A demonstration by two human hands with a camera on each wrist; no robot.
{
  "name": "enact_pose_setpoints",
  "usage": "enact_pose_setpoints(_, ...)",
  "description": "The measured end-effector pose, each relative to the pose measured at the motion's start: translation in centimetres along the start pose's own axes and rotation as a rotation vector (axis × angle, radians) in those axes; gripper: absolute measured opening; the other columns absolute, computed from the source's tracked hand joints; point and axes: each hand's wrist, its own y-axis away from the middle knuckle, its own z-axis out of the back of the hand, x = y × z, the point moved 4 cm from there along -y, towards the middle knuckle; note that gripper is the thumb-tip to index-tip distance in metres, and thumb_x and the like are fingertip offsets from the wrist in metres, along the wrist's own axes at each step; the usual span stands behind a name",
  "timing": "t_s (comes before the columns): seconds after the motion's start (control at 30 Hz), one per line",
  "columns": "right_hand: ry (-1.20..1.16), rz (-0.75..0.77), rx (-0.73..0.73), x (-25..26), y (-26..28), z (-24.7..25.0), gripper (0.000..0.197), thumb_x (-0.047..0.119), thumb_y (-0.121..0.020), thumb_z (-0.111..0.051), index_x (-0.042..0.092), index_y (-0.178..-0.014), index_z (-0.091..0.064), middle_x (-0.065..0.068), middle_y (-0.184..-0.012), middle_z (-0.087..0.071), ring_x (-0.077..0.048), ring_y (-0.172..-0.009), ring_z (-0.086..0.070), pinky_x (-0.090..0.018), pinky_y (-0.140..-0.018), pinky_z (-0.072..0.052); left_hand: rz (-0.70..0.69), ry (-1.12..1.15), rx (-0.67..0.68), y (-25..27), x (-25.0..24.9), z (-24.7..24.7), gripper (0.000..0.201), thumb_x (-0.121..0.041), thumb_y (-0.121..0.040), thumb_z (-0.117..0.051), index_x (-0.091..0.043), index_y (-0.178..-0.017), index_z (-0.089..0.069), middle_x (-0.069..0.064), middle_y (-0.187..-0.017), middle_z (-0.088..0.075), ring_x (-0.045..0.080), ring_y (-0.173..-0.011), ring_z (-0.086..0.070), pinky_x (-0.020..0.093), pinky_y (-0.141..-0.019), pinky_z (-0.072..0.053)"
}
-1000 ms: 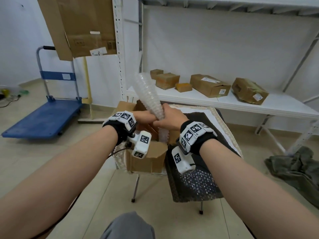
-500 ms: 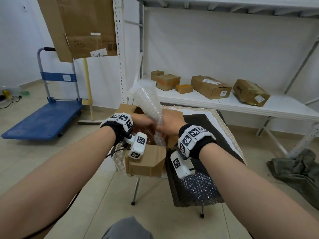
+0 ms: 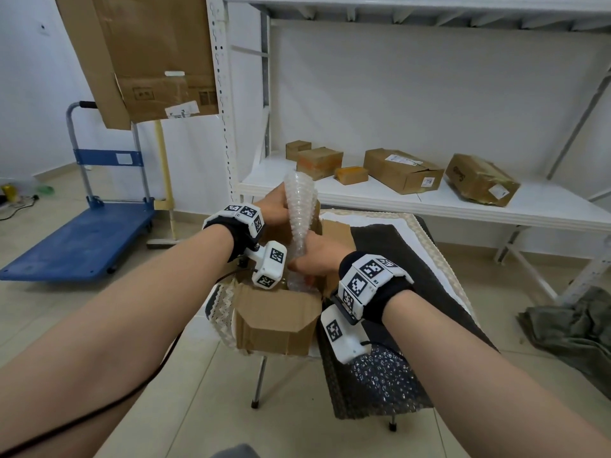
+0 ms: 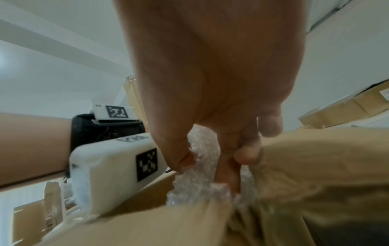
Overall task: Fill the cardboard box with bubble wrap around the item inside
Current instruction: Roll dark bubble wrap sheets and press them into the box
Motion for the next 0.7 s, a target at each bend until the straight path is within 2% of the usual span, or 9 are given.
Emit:
enact_pose_setpoints(0.1,-0.042,-0.002,0.065,-0.1,-0.4,-0.1,0.027,0.025,-0.094,-0.057,0.003,-0.11,-0.06,-0.017,-0.093,-0.073,-0.028,-0.068,-0.074,-0.03,-0.05,-0.056,-0.021,0.13,-0.103,-0.3,0.5,-0.3,0.058,-0.002,-0.085,-0.064,-0.009,-0.136,-0.038,0.008,-0.121,-0.053,0.019,-0.109,-0.055,0.03,-0.091,-0.049)
enact_pose_setpoints(0.17,-0.049,-0.022,0.087,0.0,-0.3,-0.1,0.031,0.026,-0.093,-0.056,-0.001,-0.106,-0.062,-0.018,-0.081,-0.074,-0.026,-0.056,-0.071,-0.024,-0.041,-0.048,0.004,0.194,-0.123,-0.4,0.6,-0.4,0.064,0.007,-0.085,-0.058,-0.014,-0.141,-0.036,0.006,-0.125,-0.054,0.016,-0.11,-0.055,0.026,-0.087,-0.05)
enact_pose_setpoints(0.27,-0.062,-0.019,0.093,0.1,0.3,0.3,0.03,0.026,-0.095,-0.056,-0.002,-0.103,-0.063,-0.015,-0.075,-0.072,-0.021,-0.048,-0.066,-0.022,-0.039,-0.047,0.01,0.157,-0.103,-0.9,0.6,-0.6,0.057,0.0,-0.085,-0.063,-0.015,-0.138,-0.047,0.003,-0.12,-0.06,0.018,-0.109,-0.057,0.03,-0.089,-0.048)
enact_pose_setpoints(0.33,-0.119,0.012,0.038,0.1,0.8,1.0,0.026,0.03,-0.095,-0.06,0.006,-0.104,-0.062,-0.011,-0.085,-0.07,-0.02,-0.055,-0.066,-0.023,-0.045,-0.052,0.032,0.187,-0.1,-1.0,0.8,-0.6,0.055,-0.002,-0.084,-0.066,-0.013,-0.135,-0.048,0.006,-0.12,-0.06,0.02,-0.107,-0.059,0.03,-0.084,-0.051)
enact_pose_setpoints(0.43,-0.26,0.058,-0.154,-0.2,1.5,2.4,0.035,0.034,-0.095,-0.061,0.013,-0.123,-0.06,-0.001,-0.106,-0.065,-0.013,-0.073,-0.062,-0.014,-0.062,-0.049,0.078,0.254,-0.127,-1.1,1.5,-0.6,0.044,0.0,-0.081,-0.067,-0.005,-0.119,-0.045,0.013,-0.113,-0.055,0.023,-0.101,-0.057,0.03,-0.074,-0.053)
enact_pose_setpoints(0.5,-0.389,0.032,-0.262,-0.6,1.5,3.1,0.056,0.045,-0.092,-0.062,0.013,-0.137,-0.05,0.0,-0.116,-0.058,-0.017,-0.1,-0.059,-0.023,-0.086,-0.047,0.082,0.281,-0.155,-1.3,2.0,-0.5,0.04,-0.002,-0.078,-0.069,-0.009,-0.108,-0.043,0.005,-0.101,-0.054,0.018,-0.093,-0.056,0.021,-0.067,-0.051)
enact_pose_setpoints(0.57,-0.432,-0.009,-0.344,-1.0,1.0,3.4,0.081,0.064,-0.079,-0.06,0.015,-0.14,-0.044,-0.006,-0.128,-0.059,-0.024,-0.115,-0.059,-0.038,-0.1,-0.047,0.106,0.385,-0.177,-1.0,1.9,-0.4,0.042,0.001,-0.082,-0.066,-0.012,-0.111,-0.039,0.0,-0.096,-0.054,0.012,-0.085,-0.058,0.013,-0.057,-0.05)
enact_pose_setpoints(0.63,-0.453,-0.022,-0.383,-1.0,0.8,3.7,0.091,0.074,-0.072,-0.055,0.016,-0.14,-0.043,-0.01,-0.134,-0.057,-0.029,-0.118,-0.058,-0.047,-0.1,-0.049,0.14,0.539,-0.173,-0.8,1.5,-0.5,0.047,-0.004,-0.087,-0.065,-0.015,-0.121,-0.035,0.001,-0.1,-0.057,0.013,-0.082,-0.062,0.02,-0.056,-0.052)
enact_pose_setpoints(0.7,-0.519,-0.025,-0.426,-0.9,0.9,4.3,0.096,0.081,-0.067,-0.051,0.016,-0.137,-0.044,-0.01,-0.132,-0.058,-0.028,-0.114,-0.06,-0.049,-0.094,-0.053,0.185,0.641,-0.139,-0.7,1.1,-0.6,0.052,-0.013,-0.091,-0.062,-0.021,-0.133,-0.033,0.002,-0.103,-0.061,0.017,-0.084,-0.065,0.028,-0.065,-0.052)
